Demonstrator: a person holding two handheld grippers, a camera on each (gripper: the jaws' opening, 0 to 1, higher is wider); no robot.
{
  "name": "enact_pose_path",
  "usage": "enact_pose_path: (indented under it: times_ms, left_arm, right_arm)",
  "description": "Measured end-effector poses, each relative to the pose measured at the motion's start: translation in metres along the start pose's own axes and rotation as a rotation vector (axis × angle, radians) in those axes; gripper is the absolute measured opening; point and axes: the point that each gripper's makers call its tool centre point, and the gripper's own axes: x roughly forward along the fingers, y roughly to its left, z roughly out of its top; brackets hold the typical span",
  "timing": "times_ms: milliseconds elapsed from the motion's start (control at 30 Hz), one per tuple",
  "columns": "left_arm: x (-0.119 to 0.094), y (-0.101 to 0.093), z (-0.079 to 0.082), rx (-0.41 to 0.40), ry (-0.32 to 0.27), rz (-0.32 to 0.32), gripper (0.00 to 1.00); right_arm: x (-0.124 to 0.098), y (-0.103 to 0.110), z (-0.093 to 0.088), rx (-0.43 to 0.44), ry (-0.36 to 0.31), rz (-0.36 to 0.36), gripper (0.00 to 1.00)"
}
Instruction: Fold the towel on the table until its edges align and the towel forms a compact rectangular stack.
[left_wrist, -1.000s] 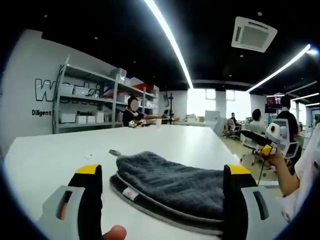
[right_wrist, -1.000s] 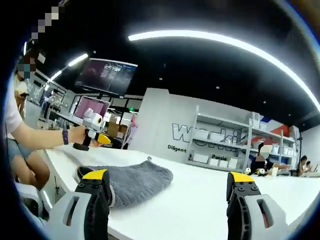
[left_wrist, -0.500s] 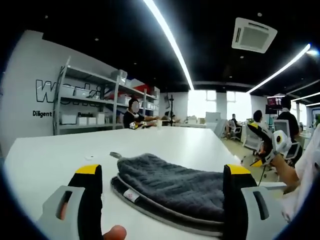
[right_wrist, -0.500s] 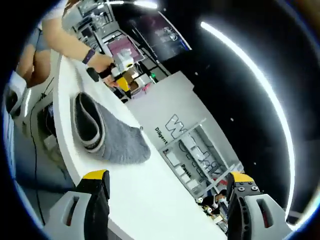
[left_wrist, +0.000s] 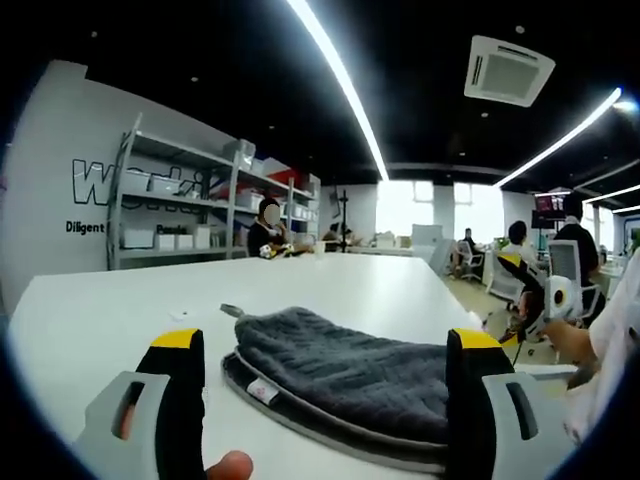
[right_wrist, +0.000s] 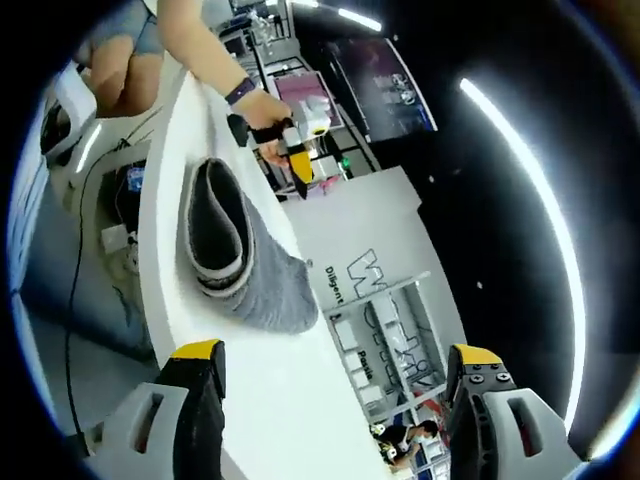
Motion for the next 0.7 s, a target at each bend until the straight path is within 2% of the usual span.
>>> enact_pose_path:
  times_ms: [133,267,400,700]
  left_arm:
    - [0.001,0.001,-0.003,0.000,0.011,0.000,0.99]
    - [0.001,0.002,-0.005,0.001,0.020,0.005,0.99]
    - [0.001,0.003,-0.003,-0.001,0.014,0.005,0.99]
    - [-0.003,0.007,0.002,-0.019,-0.013,0.023,0.99]
  right_arm:
    - [0.002,0.008,0.004,-0.038,-0.006,0.021,0.88]
    - [0.007,0.015,0.007,-0.041,-0.018,0.043,0.89]
    - [0.013,0.023,0.010,-0.029,-0.022,0.065,0.84]
    - [0.022,0.028,0.026,-0.033,-0.078,0.082,0.85]
